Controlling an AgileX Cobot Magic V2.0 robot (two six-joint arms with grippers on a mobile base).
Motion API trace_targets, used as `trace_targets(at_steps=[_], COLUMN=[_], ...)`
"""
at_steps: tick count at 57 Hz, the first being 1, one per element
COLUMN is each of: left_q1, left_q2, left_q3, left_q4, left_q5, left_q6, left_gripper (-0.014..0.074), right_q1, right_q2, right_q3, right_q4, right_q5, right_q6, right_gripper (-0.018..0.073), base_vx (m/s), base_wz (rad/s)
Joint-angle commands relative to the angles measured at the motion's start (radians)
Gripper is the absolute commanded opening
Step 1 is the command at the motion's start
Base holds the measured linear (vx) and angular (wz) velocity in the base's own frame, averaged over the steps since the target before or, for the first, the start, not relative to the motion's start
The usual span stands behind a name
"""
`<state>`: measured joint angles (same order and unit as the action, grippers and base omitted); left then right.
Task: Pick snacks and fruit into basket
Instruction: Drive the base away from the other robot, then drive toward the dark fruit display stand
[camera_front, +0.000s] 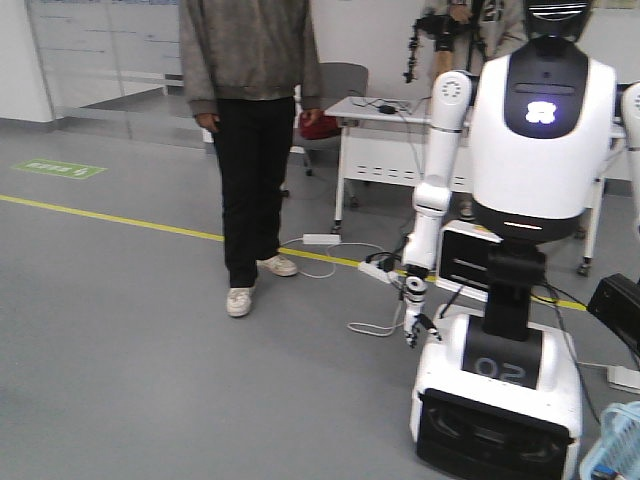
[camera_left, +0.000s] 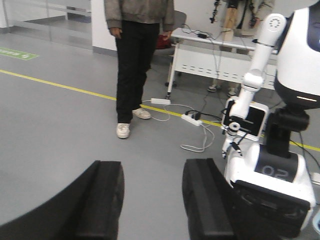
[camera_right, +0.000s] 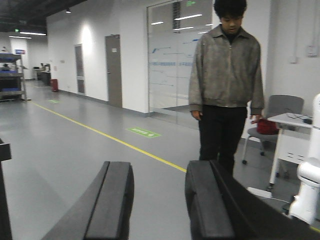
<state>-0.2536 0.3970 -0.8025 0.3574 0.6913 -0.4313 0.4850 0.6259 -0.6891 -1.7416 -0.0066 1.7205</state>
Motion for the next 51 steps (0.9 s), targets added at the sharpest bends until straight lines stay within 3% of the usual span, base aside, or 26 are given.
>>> trace_targets(at_steps=[1,51], left_q1=[0.003,0.003], left_q2=[0.009,0.009], left_q3=[-0.033,-0.033], left_q4=[0.017,0.017], left_q5=[-0.075,-0.075], left_q6=[-0.002,-0.002], left_gripper=[0.0408,0.0408], right_q1=[-0.005,-0.005], right_q2=[-0.001,-0.001], right_q3=[-0.030,-0.030], right_q4=[-0.038,-0.038], right_q5=[0.022,0.022], right_q6=[-0.002,-0.001], right_gripper=[0.0329,0.0329], base_vx=[0.00,0.13], base_wz=[0.64,0.68])
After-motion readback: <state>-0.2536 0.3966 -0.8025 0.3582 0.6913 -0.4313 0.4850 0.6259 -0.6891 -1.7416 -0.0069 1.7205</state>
